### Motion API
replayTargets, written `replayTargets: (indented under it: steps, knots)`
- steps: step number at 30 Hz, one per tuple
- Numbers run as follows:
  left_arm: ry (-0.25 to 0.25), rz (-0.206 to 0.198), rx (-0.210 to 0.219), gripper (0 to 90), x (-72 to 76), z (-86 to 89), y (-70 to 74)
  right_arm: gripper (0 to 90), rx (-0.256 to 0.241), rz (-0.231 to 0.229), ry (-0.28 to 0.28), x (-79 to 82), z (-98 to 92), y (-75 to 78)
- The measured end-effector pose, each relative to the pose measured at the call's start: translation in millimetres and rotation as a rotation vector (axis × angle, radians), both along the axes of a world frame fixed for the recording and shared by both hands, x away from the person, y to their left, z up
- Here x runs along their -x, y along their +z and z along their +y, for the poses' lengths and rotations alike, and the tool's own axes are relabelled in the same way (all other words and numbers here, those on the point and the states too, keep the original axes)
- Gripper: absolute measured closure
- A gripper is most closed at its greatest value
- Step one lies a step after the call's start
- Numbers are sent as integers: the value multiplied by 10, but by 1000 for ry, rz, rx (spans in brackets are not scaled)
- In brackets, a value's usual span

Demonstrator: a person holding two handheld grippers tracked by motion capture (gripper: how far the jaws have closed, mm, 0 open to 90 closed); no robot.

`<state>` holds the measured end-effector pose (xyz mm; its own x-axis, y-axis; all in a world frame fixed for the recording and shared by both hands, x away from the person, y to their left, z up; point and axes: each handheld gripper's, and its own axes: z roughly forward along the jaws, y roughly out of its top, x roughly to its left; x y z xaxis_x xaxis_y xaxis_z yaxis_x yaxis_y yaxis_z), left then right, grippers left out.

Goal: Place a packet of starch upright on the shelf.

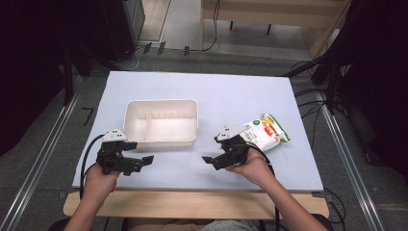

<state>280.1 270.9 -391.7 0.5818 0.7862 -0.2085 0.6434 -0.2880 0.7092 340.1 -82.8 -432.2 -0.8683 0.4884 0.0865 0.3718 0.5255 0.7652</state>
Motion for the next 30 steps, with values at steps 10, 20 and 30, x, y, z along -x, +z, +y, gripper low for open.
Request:
replayTargets:
  steps: [10,20,30]
  knots:
    - [-4,27,-9,147,-53,60,-21,222,-2,8,6,3,-20,2]
    - [-6,23,-13,147,-47,59,-12,298,-27,4,-13,20,-119,99]
    - [-10,22,-24,147,-47,33,-18,317,-32,15,-16,4,-161,98]
